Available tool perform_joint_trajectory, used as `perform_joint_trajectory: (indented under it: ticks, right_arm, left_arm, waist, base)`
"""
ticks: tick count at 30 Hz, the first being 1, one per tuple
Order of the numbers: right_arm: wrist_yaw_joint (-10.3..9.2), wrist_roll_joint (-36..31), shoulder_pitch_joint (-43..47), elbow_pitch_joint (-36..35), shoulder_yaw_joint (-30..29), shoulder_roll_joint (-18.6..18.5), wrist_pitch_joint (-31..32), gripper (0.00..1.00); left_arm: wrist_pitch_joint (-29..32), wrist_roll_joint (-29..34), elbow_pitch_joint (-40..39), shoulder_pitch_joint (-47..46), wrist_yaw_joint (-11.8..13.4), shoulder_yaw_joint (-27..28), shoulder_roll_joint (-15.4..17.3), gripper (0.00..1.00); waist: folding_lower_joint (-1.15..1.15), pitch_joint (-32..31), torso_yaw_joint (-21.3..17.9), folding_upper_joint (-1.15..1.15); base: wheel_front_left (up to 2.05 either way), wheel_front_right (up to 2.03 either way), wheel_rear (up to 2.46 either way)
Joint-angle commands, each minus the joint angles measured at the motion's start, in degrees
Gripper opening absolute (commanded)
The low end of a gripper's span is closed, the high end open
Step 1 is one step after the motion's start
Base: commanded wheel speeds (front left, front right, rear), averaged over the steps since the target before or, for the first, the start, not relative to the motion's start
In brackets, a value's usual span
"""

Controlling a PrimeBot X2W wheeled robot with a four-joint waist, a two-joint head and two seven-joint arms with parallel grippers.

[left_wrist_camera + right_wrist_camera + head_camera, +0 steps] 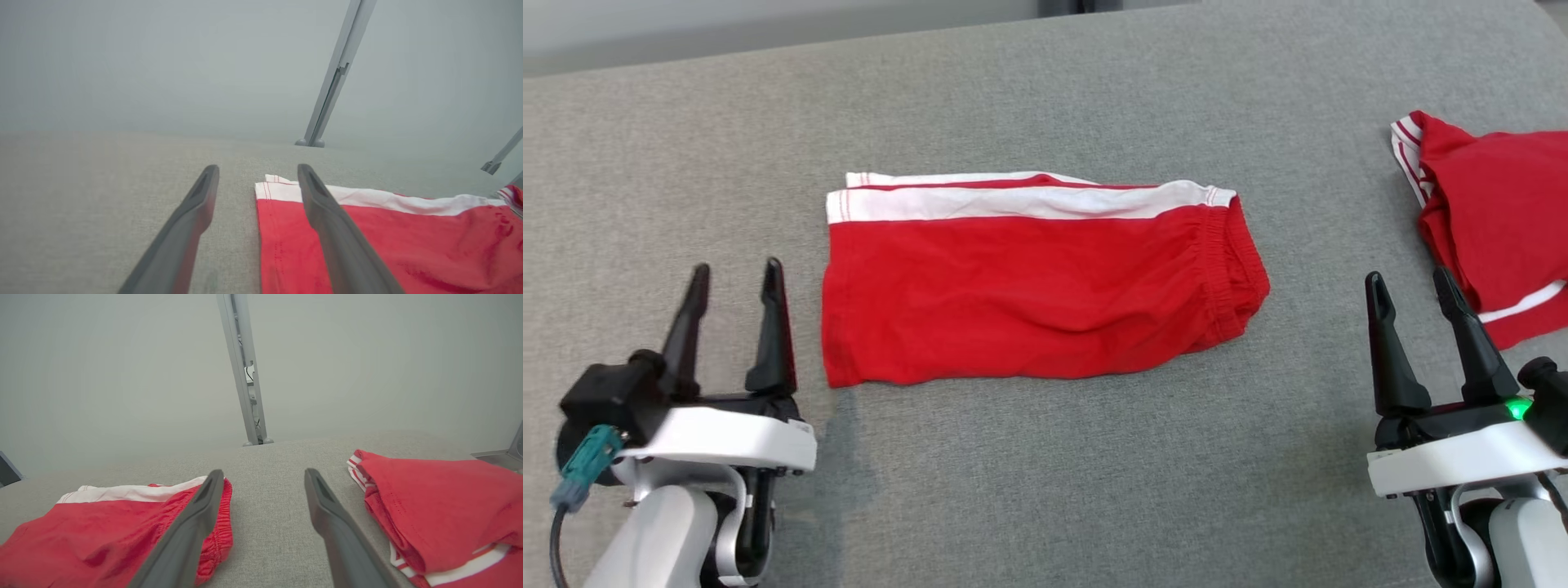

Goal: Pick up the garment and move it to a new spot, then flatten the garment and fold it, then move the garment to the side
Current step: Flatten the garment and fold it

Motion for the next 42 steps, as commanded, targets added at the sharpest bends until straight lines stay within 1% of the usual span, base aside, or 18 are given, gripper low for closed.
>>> perform_joint_trajectory:
  ticks: [1,3,6,15,21,22,24,26,33,37,42]
  right_arm:
    - [0.0,-0.67,0.25,-0.58,-0.49,-0.36,0.66,1.0]
    - [0.0,-1.5,0.65,-1.01,-0.81,-0.42,1.27,1.0]
    - [0.0,-2.49,1.22,-1.3,-1.1,-0.44,2.38,1.0]
    - [0.0,-4.01,1.83,-1.32,-2.4,-0.66,5.16,1.0]
    - [0.0,-4.92,-0.35,0.03,-1.16,-0.17,8.41,1.0]
    - [0.0,-4.65,-1.19,1.74,-0.5,0.27,10.12,1.0]
    - [0.0,-4.53,-1.86,2.47,-0.24,0.58,10.73,1.0]
    - [0.0,-3.47,-3.16,4.69,-0.55,1.03,11.84,1.0]
    - [0.0,-1.53,-7.91,15.14,-2.59,1.87,12.43,1.0]
    - [0.0,3.32,-10.36,20.29,-0.09,2.12,12.24,1.0]
    - [0.0,8.72,-12.88,24.52,4.22,2.02,11.21,1.0]
  left_arm:
    - [-0.26,2.78,-2.44,1.13,1.1,1.83,0.3,1.0]
    - [-0.26,5.59,-5.04,2.91,2.12,3.28,0.0,1.0]
    - [-0.26,7.79,-6.95,5.09,2.68,4.07,-0.16,1.0]
    - [-0.28,8.58,-6.27,6.64,1.41,3.49,-1.36,1.0]
    - [-0.28,8.92,-5.23,5.1,0.56,2.23,-2.2,1.0]
    - [-0.28,8.95,-4.81,4.75,0.1,1.62,-2.55,1.0]
    - [-0.28,9.04,-4.68,4.48,-0.14,1.34,-2.77,1.0]
    - [-0.28,9.08,-4.32,3.93,-0.46,0.91,-3.17,1.0]
    - [-0.29,9.47,-3.19,2.21,-1.65,0.09,-4.14,1.0]
    - [-0.29,9.51,-2.68,1.31,-2.22,-0.02,-4.48,1.0]
    - [-0.29,9.75,-2.19,0.68,-2.88,0.08,-4.79,1.0]
  waist:
    - [0.0,-0.82,0.95,0.0]
    - [0.0,-1.34,1.57,0.0]
    - [0.0,-2.0,2.44,0.0]
    - [0.0,-2.83,4.67,0.0]
    - [0.0,-2.65,6.5,0.0]
    - [0.0,-2.32,7.23,0.0]
    - [0.0,-2.06,7.58,0.0]
    - [0.0,-1.49,8.18,0.0]
    - [0.0,0.51,9.75,0.0]
    - [0.0,1.36,10.06,0.0]
    - [0.0,2.36,9.82,0.0]
  base:
    - [0.0,0.0,0.0]
    - [0.0,0.0,0.0]
    - [0.0,0.0,0.0]
    - [0.0,0.0,0.0]
    - [0.0,0.0,0.0]
    - [0.0,0.0,0.0]
    - [0.0,0.0,0.0]
    - [0.0,0.0,0.0]
    - [0.0,0.0,0.0]
    - [0.0,0.0,0.0]
    - [0.0,0.0,0.0]
